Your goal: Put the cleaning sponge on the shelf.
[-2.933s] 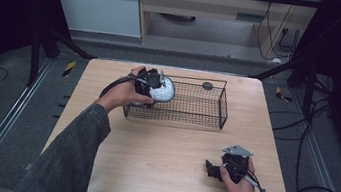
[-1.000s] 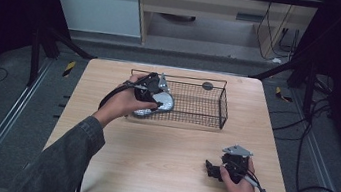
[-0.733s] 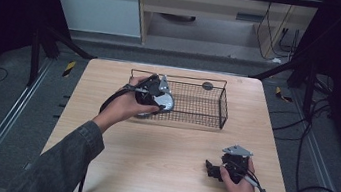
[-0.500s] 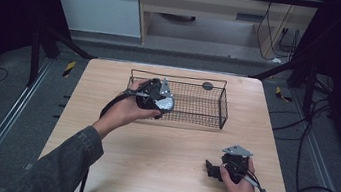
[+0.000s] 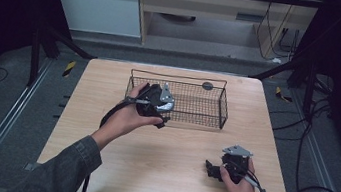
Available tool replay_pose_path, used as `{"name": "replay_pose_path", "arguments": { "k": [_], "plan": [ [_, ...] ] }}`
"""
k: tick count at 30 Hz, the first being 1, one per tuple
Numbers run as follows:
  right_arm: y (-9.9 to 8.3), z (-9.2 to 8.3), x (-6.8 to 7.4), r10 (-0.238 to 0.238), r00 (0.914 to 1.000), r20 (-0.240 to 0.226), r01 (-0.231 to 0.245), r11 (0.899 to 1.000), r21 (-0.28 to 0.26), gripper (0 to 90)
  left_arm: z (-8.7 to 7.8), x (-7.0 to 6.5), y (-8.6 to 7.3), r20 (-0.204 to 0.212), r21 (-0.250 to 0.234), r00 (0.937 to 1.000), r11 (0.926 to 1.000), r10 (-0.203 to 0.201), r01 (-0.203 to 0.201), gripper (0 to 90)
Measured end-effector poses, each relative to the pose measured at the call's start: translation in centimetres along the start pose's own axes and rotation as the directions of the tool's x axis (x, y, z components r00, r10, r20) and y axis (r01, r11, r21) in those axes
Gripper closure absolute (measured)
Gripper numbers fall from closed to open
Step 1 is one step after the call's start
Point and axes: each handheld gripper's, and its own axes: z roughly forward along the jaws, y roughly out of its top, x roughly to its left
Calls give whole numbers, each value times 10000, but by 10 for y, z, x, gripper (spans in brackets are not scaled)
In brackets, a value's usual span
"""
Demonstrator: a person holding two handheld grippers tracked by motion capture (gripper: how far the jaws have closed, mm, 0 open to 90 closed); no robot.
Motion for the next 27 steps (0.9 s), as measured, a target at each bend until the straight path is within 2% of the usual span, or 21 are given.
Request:
{"name": "replay_pose_path", "arguments": {
  "k": [3,17,27],
  "plan": [
    [0,0,0,9,10000,0,-9,10000,3,4,-3,-4,-1,140,-230,9995,9993,-281,284,63],
    [0,0,0,14,10000,-8,-14,10000,-5,4,-16,-23,-16,342,-599,9968,9955,-716,736,49],
    [-1,-1,0,16,10000,-11,-16,10000,-15,4,-26,-32,-40,321,-849,9917,9883,-1242,1265,49]
  ]
}}
